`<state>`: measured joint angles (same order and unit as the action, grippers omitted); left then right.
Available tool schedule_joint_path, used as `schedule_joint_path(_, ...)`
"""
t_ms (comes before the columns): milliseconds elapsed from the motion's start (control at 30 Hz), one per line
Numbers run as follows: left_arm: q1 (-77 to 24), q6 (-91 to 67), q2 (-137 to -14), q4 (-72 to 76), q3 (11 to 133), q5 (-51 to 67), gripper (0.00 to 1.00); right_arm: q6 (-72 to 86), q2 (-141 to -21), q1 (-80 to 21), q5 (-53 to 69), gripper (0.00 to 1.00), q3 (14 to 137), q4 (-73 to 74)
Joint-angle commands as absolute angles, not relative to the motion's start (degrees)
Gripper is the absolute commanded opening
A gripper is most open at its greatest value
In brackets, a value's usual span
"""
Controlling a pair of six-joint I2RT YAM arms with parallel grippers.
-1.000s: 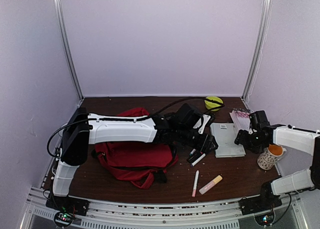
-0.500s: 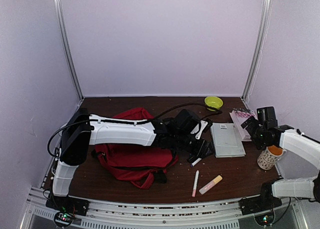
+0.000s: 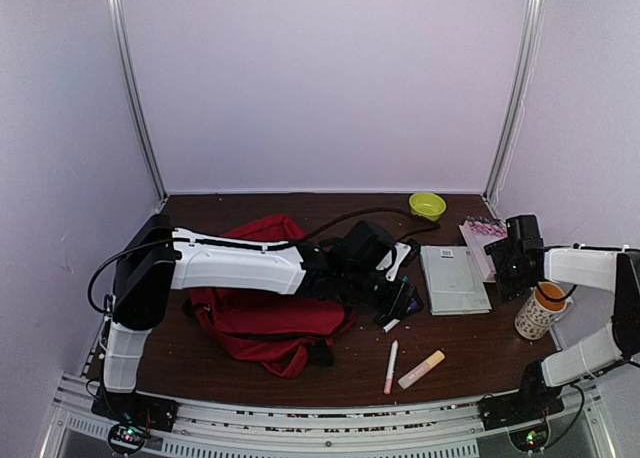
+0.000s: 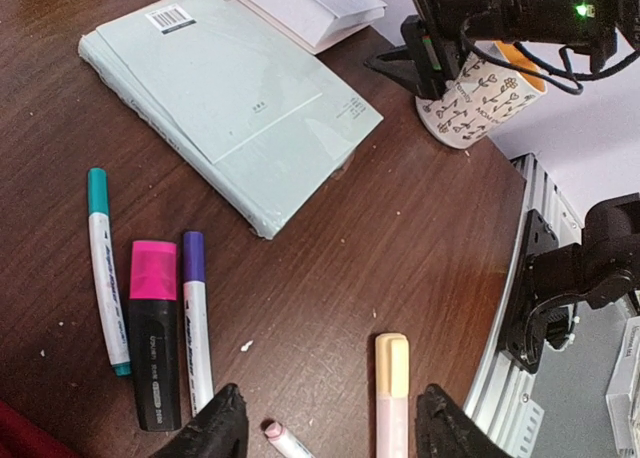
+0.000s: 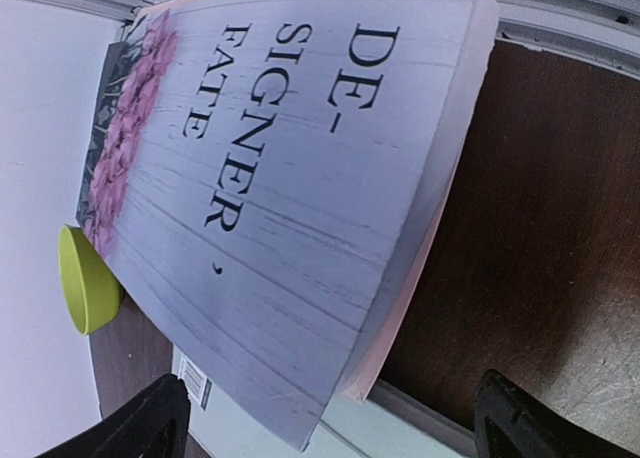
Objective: Pack the student bag
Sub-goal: Pick up the book from the corner of the board.
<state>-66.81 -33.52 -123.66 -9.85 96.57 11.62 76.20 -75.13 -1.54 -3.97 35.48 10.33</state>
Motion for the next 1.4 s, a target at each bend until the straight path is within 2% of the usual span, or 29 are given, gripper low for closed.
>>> schedule_joint_path(0, -66.8, -32.7, -121.2, -6.5, 95.9, 12.0, 0.59, 80.8, -78.2, -0.5, -2.4, 1.00, 35.2, 6.3)
schedule_joint_path(300, -66.8, -32.6, -121.3, -6.2, 95.7, 12.0, 0.59, 81.4, -84.9, 0.5, 1.5, 0.99, 32.3, -6.2)
schedule_joint_path(500, -66.8, -32.5, -122.0, -6.2, 96.4, 12.4, 0.59, 80.9, -85.8, 0.6, 1.1, 0.96, 33.2, -6.3)
schedule_joint_path(700, -66.8, -32.3, -122.3, -6.2, 96.9, 12.6, 0.59, 80.9, -86.8, 0.7, 2.4, 0.77, 33.8, -7.3)
schedule_joint_path(867, -66.8, -32.3, -122.3, -6.3, 96.7, 12.7, 0.58, 79.8, -86.3, 0.7, 2.5, 0.50, 33.3, -7.7)
schedule_joint_path(1033, -66.8, -32.3, -122.3, -6.1, 96.6, 12.9, 0.58, 78.3, -85.5, 0.6, 3.2, 0.28, 32.9, -7.9)
schedule_joint_path(1200, -66.8, -32.3, -122.3, -5.7, 96.4, 13.1, 0.58, 77.0, -84.8, 0.7, 4.1, 0.14, 32.1, -8.6)
schedule_joint_path(1367, -66.8, -32.3, -122.0, -5.6, 96.4, 13.2, 0.58, 75.4, -82.8, 0.6, 4.2, 0.03, 31.5, -8.7)
